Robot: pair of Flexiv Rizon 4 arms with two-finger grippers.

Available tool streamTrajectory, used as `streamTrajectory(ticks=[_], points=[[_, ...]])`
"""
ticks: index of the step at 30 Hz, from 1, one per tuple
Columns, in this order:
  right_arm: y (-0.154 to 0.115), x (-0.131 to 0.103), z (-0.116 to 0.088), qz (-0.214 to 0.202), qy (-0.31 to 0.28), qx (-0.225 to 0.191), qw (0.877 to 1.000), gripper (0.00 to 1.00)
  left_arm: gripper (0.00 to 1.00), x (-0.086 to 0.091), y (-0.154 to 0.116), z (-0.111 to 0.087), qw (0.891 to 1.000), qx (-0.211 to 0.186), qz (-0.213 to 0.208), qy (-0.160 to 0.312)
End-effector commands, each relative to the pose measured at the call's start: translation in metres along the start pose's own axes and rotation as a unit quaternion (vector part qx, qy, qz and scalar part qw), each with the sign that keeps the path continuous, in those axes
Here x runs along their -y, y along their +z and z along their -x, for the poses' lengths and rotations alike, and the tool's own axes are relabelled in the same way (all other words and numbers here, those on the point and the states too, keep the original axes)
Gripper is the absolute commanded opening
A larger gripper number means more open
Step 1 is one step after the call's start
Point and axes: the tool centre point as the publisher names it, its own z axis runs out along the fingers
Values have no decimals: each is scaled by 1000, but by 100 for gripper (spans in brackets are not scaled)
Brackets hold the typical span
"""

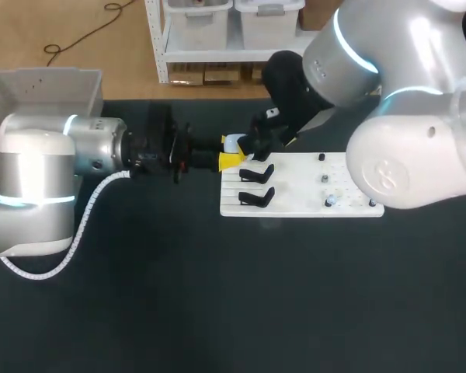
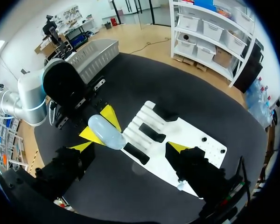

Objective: Pick up each earbud case from the left stands, insert the matching earbuds, close the lid, and place the case in the box.

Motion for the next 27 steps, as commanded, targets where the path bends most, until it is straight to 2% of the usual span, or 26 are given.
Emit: streamTrajectory(ticks=[1, 15, 27], points=[[-2, 0, 1, -1, 2, 1, 1000, 100, 0, 1, 0, -1, 1000, 1, 1, 1], [-10, 0, 7, -2, 10, 18, 1000, 100, 0, 1, 0, -1, 1000, 1, 1, 1], [-3, -10, -1, -3, 1, -1, 1000, 100, 0, 1, 0, -1, 1000, 1, 1, 1]])
